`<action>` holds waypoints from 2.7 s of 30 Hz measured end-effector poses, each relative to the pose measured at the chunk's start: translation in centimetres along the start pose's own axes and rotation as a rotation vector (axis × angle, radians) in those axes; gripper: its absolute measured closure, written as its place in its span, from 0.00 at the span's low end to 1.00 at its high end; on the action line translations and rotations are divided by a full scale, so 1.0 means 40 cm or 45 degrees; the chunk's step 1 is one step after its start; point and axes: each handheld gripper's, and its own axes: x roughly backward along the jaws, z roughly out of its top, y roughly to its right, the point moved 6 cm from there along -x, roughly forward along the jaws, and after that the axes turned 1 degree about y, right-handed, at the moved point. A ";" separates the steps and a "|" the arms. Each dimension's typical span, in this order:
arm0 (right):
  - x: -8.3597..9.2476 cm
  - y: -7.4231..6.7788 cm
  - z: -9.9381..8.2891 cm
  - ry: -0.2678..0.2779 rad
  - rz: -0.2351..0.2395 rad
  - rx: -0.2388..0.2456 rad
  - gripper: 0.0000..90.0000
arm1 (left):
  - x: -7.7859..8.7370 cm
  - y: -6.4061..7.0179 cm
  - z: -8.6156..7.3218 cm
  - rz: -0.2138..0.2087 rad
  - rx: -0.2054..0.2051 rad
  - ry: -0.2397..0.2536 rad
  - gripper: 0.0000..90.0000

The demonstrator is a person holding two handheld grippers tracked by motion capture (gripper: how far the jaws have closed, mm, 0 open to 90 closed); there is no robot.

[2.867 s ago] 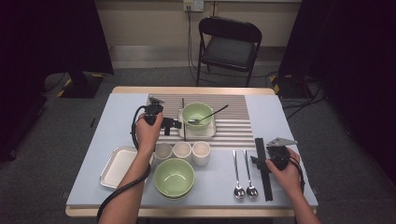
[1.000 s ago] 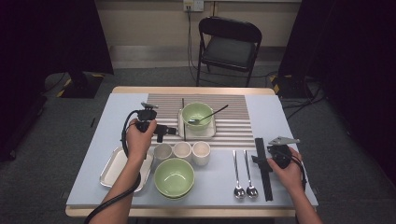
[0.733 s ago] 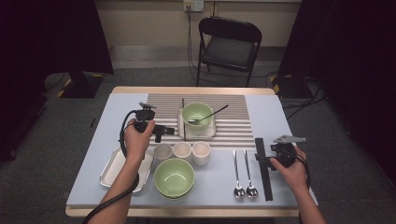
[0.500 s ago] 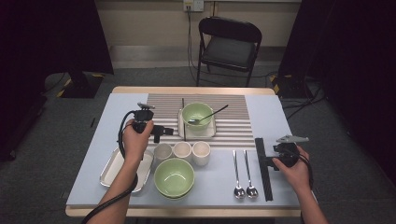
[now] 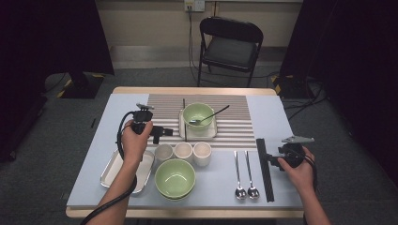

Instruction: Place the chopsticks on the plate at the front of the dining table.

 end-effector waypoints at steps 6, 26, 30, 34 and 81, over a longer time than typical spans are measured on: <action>-0.002 0.001 -0.004 -0.015 -0.007 0.004 0.35 | 0.003 -0.004 0.000 -0.012 0.003 0.000 0.21; -0.008 0.007 -0.014 -0.044 -0.041 0.007 0.37 | -0.002 -0.002 0.000 -0.002 0.006 -0.005 0.21; -0.008 0.006 -0.014 -0.055 -0.074 0.009 0.39 | -0.001 0.000 0.000 0.000 0.002 -0.008 0.21; -0.008 0.004 -0.014 -0.079 -0.108 -0.029 0.38 | -0.001 0.001 -0.001 0.006 -0.009 -0.014 0.21; 0.019 0.045 0.016 -0.136 0.017 -0.419 0.96 | 0.011 -0.003 -0.016 -0.001 -0.029 -0.019 0.21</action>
